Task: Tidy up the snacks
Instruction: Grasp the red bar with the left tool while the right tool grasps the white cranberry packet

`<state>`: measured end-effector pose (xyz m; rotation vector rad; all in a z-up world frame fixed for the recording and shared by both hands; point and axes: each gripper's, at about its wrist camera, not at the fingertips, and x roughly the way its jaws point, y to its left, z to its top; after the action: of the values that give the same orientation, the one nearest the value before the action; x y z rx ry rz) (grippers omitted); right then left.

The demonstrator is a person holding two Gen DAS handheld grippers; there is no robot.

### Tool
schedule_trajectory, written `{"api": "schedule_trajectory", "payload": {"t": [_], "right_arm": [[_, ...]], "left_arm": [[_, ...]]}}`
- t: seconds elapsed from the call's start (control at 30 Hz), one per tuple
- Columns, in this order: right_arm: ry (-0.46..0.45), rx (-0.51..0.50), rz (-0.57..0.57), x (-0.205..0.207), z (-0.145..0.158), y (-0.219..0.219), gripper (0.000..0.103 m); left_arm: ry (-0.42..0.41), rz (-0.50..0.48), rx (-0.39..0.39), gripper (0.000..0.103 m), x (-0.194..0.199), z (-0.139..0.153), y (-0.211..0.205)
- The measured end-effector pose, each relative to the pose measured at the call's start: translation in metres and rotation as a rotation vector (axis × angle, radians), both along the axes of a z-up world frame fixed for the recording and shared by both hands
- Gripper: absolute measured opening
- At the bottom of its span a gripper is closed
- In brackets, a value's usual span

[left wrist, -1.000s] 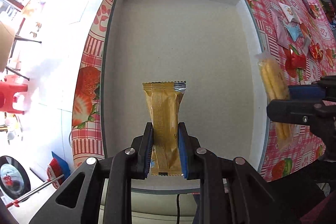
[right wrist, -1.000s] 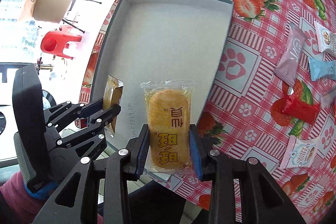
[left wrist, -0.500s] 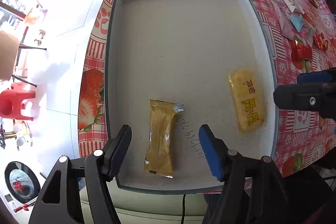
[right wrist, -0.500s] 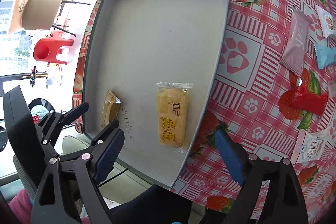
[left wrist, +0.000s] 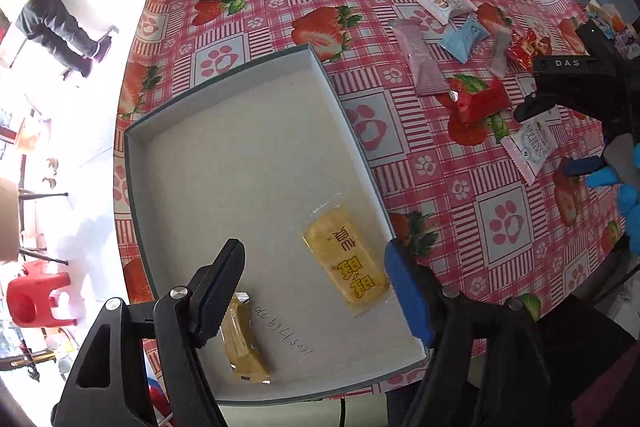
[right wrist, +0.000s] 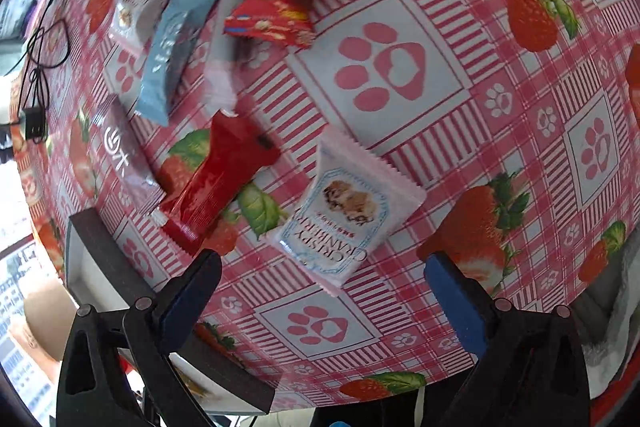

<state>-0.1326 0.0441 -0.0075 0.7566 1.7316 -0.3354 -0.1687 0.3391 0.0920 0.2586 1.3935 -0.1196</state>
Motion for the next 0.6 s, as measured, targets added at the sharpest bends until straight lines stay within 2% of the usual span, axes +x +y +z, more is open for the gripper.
{"api": "schedule_trajectory", "payload": {"t": [0.1,0.2,0.27,0.33,0.37,0.43,0.6], "right_arm": [[-0.008,0.032,-0.054,0.005,-0.011,-0.010,0.103],[-0.005,0.014,-0.006,0.011,-0.018,-0.008,0.103],[-0.005,-0.018,0.060,0.012,-0.015,-0.003,0.093],[-0.009,-0.047,0.130,0.009,-0.010,0.000,0.073],[-0.012,-0.057,0.166,0.005,-0.007,0.004,0.067],[-0.024,-0.067,0.251,-0.004,-0.003,0.005,0.042],[-0.061,-0.104,0.384,-0.039,-0.003,-0.024,0.042]], "left_arm": [[0.004,-0.049,0.011,0.077,0.002,0.001,-0.017],[0.007,-0.087,0.011,0.077,0.006,0.000,-0.032],[0.002,-0.121,0.014,0.077,0.010,0.001,-0.046],[-0.004,-0.158,0.013,0.078,0.014,0.000,-0.061],[-0.004,-0.177,0.009,0.078,0.017,-0.001,-0.070],[-0.007,-0.220,0.007,0.078,0.024,-0.005,-0.089],[-0.018,-0.330,0.042,0.078,0.045,-0.025,-0.142]]}}
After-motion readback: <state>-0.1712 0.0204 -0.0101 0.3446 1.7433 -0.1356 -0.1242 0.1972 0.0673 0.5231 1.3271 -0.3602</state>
